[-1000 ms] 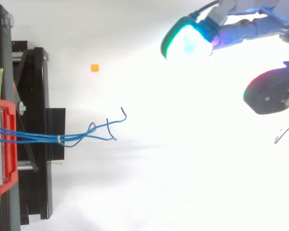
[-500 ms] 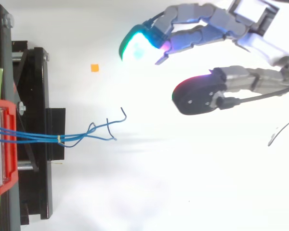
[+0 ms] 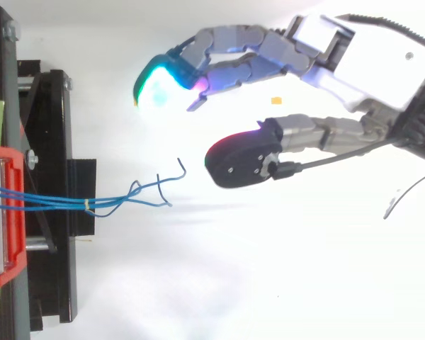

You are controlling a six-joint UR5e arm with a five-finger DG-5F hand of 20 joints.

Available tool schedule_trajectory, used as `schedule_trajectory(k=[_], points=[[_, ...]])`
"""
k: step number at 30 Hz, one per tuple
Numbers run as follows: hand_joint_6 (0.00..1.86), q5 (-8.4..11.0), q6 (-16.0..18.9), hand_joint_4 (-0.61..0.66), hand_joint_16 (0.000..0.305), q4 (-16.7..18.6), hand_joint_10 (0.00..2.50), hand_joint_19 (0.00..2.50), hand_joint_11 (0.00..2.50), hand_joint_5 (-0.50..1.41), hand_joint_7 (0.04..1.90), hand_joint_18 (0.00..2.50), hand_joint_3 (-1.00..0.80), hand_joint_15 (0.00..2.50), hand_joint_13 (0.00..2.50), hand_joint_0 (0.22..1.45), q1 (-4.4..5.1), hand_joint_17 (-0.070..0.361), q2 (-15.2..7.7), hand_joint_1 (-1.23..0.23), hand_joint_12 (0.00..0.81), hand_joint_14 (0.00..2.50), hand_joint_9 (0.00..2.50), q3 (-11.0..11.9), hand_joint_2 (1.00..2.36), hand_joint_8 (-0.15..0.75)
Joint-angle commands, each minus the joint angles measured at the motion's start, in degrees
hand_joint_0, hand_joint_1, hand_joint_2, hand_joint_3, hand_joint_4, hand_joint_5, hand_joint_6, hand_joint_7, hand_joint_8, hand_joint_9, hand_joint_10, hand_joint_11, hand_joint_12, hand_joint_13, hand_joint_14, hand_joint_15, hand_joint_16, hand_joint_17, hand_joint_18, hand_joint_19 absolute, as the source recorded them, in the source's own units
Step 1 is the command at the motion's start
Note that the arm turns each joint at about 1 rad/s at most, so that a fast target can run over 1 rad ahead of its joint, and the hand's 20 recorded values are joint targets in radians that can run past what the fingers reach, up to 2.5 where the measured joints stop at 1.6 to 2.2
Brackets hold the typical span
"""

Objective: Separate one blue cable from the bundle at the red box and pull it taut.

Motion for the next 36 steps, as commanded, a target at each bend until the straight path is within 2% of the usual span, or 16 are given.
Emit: schedule_trajectory(k=[1, 2, 4, 5, 7, 13, 17, 33, 36], points=[[0.50, -0.56, 0.16, 0.18, 0.053, 1.67, 0.02, 0.62, 0.50, -0.18, 0.91, 0.51, -0.50, 0.43, 0.58, 0.51, 0.02, 0.119, -1.85, -0.53, 0.359, 0.02, 0.71, 0.89, 1.00, 0.286], [0.50, -0.56, 0.25, 0.18, 0.053, 1.67, 0.01, 0.62, 0.51, -0.18, 0.91, 0.51, -0.50, 0.43, 0.58, 0.51, -0.15, 0.119, -2.11, -0.53, 0.360, 0.02, 0.71, 1.68, 1.00, 0.286], [0.50, -1.09, 0.25, 0.18, 0.053, 1.67, 0.01, 0.62, 0.51, -0.18, 0.91, 0.51, -0.50, 0.44, 0.58, 0.51, -0.15, 0.119, -2.47, -0.53, 0.359, 0.02, 0.71, 1.76, 1.00, 0.286], [0.50, -1.26, 0.25, 0.18, 0.053, 1.93, 0.01, 0.62, 0.51, -0.18, 0.91, 0.51, -0.50, 0.44, 0.58, 0.51, -0.24, 0.118, -3.70, -0.53, 0.358, 0.02, 0.71, 2.47, 1.00, 0.286], [0.50, -2.32, 1.04, 0.18, 0.053, 1.84, 0.01, 0.62, 0.51, -0.18, 0.91, 0.51, -0.50, 0.44, 0.58, 0.51, -0.33, 0.118, -4.49, -0.53, 0.360, 0.02, 0.71, 3.70, 1.00, 0.285], [0.50, -3.02, 1.30, 0.18, 0.053, 2.28, 0.02, 0.62, 0.51, -0.18, 0.91, 0.52, -0.50, 0.44, 0.58, 0.51, -0.33, 0.118, -6.68, -0.53, 0.360, 0.02, 0.71, 5.98, 1.00, 0.284], [0.50, -2.67, 1.13, 0.18, 0.053, 2.28, 0.01, 0.63, 0.52, -0.18, 0.91, 0.52, -0.50, 0.44, 0.58, 0.51, 0.11, 0.119, -6.68, -0.53, 0.361, 0.02, 0.71, 5.98, 1.00, 0.287], [0.50, -3.02, 0.51, 0.18, 0.053, 2.99, 0.01, 0.63, 0.52, -0.18, 0.92, 0.52, -0.50, 0.44, 0.58, 0.51, 0.20, 0.119, -7.39, -0.53, 0.362, 0.02, 0.71, 5.98, 1.00, 0.287], [0.50, -3.11, 0.86, 0.19, 0.053, 3.78, 0.02, 0.63, 0.52, -0.18, 0.92, 0.52, -0.50, 0.44, 0.58, 0.51, 0.20, 0.119, -8.97, -0.54, 0.363, 0.02, 0.71, 6.33, 1.00, 0.287]])
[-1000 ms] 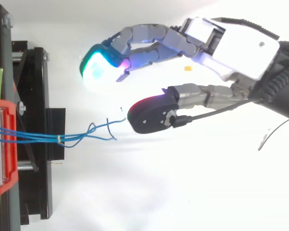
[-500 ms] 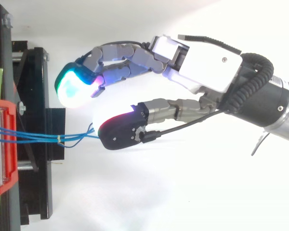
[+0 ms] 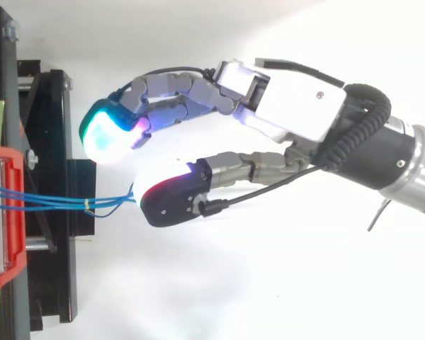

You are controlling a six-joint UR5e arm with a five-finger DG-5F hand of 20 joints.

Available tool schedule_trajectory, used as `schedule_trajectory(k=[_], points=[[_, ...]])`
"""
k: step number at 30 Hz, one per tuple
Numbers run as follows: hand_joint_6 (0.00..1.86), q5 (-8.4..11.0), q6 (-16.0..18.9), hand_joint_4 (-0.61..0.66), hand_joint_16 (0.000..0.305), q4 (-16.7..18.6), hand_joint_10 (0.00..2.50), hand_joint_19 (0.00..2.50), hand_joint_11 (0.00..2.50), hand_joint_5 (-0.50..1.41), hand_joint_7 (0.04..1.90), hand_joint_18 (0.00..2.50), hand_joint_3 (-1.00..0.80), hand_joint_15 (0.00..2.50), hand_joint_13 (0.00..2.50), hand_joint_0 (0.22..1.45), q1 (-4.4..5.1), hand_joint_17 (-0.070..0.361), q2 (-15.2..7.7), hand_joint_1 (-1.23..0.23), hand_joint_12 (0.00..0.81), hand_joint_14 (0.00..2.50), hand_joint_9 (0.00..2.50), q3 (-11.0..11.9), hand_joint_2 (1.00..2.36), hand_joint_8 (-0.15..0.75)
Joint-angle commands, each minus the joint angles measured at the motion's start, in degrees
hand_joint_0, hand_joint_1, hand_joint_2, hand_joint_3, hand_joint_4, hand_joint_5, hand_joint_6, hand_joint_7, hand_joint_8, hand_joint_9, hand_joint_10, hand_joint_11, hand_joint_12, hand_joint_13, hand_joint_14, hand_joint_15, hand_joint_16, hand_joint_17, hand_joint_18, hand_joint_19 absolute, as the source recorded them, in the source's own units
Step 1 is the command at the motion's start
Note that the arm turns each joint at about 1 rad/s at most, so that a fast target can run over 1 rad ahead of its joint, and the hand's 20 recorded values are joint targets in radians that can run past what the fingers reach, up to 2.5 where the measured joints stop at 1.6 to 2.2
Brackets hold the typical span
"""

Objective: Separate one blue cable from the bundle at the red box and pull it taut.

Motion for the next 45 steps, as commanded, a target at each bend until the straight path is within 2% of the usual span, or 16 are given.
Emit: schedule_trajectory(k=[1, 4, 8, 13, 18, 20, 22, 25, 30, 38, 45], points=[[0.50, -0.24, 0.67, 0.19, 0.053, 0.89, 0.01, 0.64, 0.52, -0.18, 0.92, 0.52, -0.50, 0.44, 0.58, 0.51, 0.01, 0.119, -1.22, -0.54, 0.364, 0.02, 0.71, 0.34, 1.00, 0.289], [0.50, -1.21, 1.46, 0.19, 0.053, 1.85, 0.02, 0.64, 0.52, -0.18, 0.92, 0.52, -0.50, 0.44, 0.59, 0.51, 0.19, 0.119, -2.18, -0.54, 0.363, 0.02, 0.71, 1.57, 1.00, 0.290], [0.50, -1.56, 1.81, 0.19, 0.053, -0.69, 0.01, 0.65, 0.51, -0.17, 0.94, 0.54, -0.50, 0.45, 0.59, 0.51, 0.36, 0.119, -2.18, -0.58, 0.366, 0.02, 0.71, 2.89, 1.00, 0.289], [0.50, -2.17, 2.43, 0.20, 0.052, 0.36, 0.01, 0.65, 0.53, -0.17, 0.97, 0.55, -0.50, 0.45, 0.60, 0.52, 0.36, 0.118, -2.62, -0.62, 0.364, 0.02, 0.71, 2.98, 1.00, 0.289], [0.50, -3.75, 2.86, 0.20, 0.052, 1.33, 0.02, 0.65, 0.53, -0.16, 0.99, 0.56, -0.50, 0.46, 0.60, 0.53, 0.45, 0.117, -2.71, -0.64, 0.363, 0.02, 0.71, 2.98, 1.00, 0.286], [0.50, -4.19, 3.92, 0.20, 0.052, 1.94, 0.02, 0.66, 0.53, -0.16, 0.99, 0.56, -0.50, 0.46, 0.61, 0.53, 0.36, 0.117, -4.12, -0.64, 0.363, 0.02, 0.72, 3.15, 1.00, 0.286], [0.50, -5.07, 6.29, 0.20, 0.052, 4.05, 0.02, 0.66, 0.54, -0.16, 1.00, 0.56, -0.50, 0.46, 0.61, 0.53, 0.36, 0.117, -5.96, -0.64, 0.364, 0.02, 0.71, 3.33, 1.00, 0.285], [0.50, -5.69, 7.08, 0.20, 0.052, 4.84, 0.02, 0.66, 0.55, -0.16, 1.02, 0.56, -0.50, 0.46, 0.61, 0.53, 0.36, 0.116, -6.05, -0.63, 0.362, 0.02, 0.72, 3.51, 1.00, 0.286], [0.50, -5.95, 7.35, 0.18, 0.051, 4.32, 0.02, 0.67, 0.57, -0.15, 1.12, 0.57, -0.48, 0.48, 0.62, 0.54, 0.27, 0.114, -6.05, -0.63, 0.358, 0.02, 0.74, 3.77, 1.00, 0.284], [0.50, -6.57, 7.44, 0.17, 0.050, 4.14, 0.02, 0.68, 0.59, -0.14, 1.16, 0.58, -0.44, 0.49, 0.62, 0.56, -0.08, 0.112, -5.96, -0.63, 0.355, 0.02, 0.74, 3.86, 1.00, 0.283], [0.50, -8.50, 8.05, 0.17, 0.050, 4.05, 0.02, 0.69, 0.60, -0.14, 1.18, 0.58, -0.45, 0.50, 0.63, 0.56, -0.78, 0.112, -5.96, -0.63, 0.356, 0.02, 0.75, 4.47, 1.00, 0.283]])
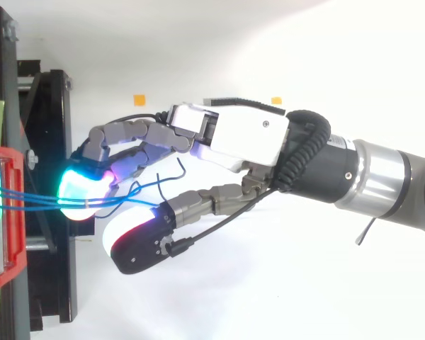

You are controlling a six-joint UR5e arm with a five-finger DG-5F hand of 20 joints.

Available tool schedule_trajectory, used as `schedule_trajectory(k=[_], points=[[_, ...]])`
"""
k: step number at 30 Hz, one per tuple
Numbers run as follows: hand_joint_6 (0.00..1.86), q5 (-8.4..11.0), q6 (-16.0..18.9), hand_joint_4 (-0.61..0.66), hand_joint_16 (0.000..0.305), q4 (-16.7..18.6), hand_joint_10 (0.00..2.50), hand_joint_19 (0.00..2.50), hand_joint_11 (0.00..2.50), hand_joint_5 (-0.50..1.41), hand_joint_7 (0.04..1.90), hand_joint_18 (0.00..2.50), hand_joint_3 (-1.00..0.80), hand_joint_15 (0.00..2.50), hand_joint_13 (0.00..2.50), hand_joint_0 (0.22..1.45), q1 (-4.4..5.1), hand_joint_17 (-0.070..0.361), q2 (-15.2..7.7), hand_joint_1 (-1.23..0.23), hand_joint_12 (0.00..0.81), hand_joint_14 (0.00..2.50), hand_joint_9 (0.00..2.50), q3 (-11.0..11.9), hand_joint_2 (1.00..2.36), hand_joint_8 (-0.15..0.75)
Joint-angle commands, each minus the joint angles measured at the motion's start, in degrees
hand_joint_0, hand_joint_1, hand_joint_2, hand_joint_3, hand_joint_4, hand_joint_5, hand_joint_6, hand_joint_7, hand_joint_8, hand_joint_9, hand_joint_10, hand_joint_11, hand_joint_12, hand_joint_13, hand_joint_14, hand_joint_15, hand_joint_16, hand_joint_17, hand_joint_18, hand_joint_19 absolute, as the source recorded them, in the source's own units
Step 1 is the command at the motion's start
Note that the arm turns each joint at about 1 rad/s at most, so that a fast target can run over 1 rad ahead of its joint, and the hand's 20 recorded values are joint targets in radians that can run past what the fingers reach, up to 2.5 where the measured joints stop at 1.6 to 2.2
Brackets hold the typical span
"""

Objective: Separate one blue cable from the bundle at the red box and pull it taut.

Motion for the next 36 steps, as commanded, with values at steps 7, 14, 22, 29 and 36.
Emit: schedule_trajectory(k=[7, 14, 22, 29, 36], points=[[0.50, -2.42, 1.42, 0.15, 0.049, -0.41, 0.02, 0.70, 0.62, -0.13, 1.24, 0.59, -0.43, 0.50, 0.64, 0.56, -0.86, 0.111, 0.01, -0.63, 0.355, 0.02, 0.77, 1.13, 1.01, 0.286], [0.50, -2.95, 1.77, 0.14, 0.049, -0.41, 0.02, 0.70, 0.63, -0.13, 1.30, 0.60, -0.40, 0.51, 0.65, 0.58, -0.86, 0.111, -0.08, -0.64, 0.352, 0.02, 0.78, 1.30, 1.01, 0.282], [0.50, -3.39, 2.21, 0.13, 0.049, -0.32, 0.02, 0.71, 0.64, -0.12, 1.34, 0.61, -0.40, 0.51, 0.65, 0.58, -0.94, 0.110, 0.01, -0.65, 0.353, 0.02, 0.78, 1.39, 1.01, 0.282], [0.51, -4.18, 2.21, 0.15, 0.049, -0.41, 0.02, 0.72, 0.65, -0.12, 1.33, 0.62, -0.43, 0.52, 0.66, 0.57, -1.38, 0.111, 0.01, -0.63, 0.352, 0.02, 0.79, 1.39, 1.01, 0.285], [0.53, -5.06, 2.21, 0.15, 0.050, -0.41, 0.02, 0.71, 0.66, -0.12, 1.32, 0.63, -0.43, 0.53, 0.67, 0.57, -2.00, 0.112, 0.01, -0.62, 0.356, 0.02, 0.81, 1.39, 1.01, 0.288]])
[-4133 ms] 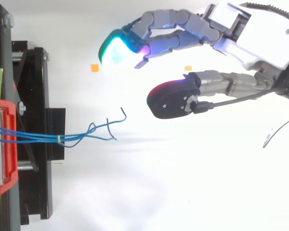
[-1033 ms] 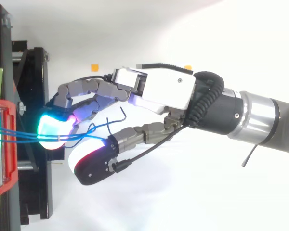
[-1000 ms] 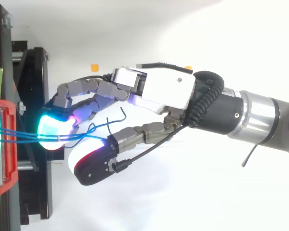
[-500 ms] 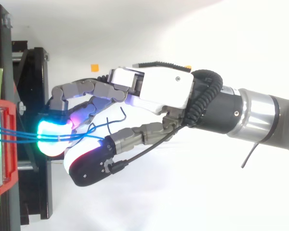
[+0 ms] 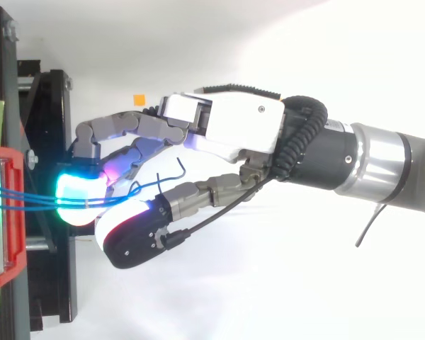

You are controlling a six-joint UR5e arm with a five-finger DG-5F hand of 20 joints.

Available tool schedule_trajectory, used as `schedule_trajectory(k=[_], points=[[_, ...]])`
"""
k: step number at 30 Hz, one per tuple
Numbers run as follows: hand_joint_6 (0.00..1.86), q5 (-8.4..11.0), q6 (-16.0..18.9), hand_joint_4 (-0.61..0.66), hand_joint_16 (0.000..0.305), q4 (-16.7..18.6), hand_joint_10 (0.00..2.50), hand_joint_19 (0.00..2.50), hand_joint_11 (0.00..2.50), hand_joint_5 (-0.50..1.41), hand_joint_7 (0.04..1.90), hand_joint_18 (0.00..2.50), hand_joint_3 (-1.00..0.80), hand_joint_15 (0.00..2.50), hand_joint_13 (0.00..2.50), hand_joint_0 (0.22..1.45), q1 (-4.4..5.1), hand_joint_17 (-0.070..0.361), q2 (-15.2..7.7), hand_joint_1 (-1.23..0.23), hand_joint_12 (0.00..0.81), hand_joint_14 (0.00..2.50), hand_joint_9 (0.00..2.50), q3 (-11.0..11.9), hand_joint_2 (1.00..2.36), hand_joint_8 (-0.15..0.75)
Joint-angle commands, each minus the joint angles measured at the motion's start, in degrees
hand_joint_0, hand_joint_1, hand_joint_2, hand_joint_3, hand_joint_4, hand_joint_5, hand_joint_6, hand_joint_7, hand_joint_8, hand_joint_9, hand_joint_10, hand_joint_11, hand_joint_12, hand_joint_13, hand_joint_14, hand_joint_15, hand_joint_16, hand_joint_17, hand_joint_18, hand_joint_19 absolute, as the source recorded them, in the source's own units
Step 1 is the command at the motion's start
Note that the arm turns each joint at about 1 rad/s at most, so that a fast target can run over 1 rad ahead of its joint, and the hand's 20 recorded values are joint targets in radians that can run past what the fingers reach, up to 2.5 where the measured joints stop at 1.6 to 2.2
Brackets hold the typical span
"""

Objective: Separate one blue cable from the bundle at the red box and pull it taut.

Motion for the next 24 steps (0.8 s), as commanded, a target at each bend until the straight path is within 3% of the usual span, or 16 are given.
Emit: schedule_trajectory(k=[1, 19, 24], points=[[0.53, -0.45, 0.00, 0.14, 0.050, 0.05, 0.02, 0.71, 0.66, -0.12, 1.32, 0.63, -0.43, 0.53, 0.67, 0.57, -0.36, 0.112, 0.01, -0.62, 0.358, 0.02, 0.81, 0.10, 1.01, 0.288], [0.62, -0.98, -0.09, 0.13, 0.049, 0.05, 0.02, 0.72, 0.68, -0.14, 1.24, 0.64, -0.36, 0.53, 0.68, 0.59, -0.62, 0.110, 0.01, -0.69, 0.356, 0.02, 0.81, 0.54, 1.01, 0.285], [0.72, -0.98, 0.00, 0.13, 0.049, -0.04, 0.02, 0.72, 0.70, -0.17, 1.11, 0.65, -0.32, 0.54, 0.69, 0.60, -0.36, 0.109, 0.01, -0.71, 0.355, 0.02, 0.81, 0.63, 1.01, 0.286]])
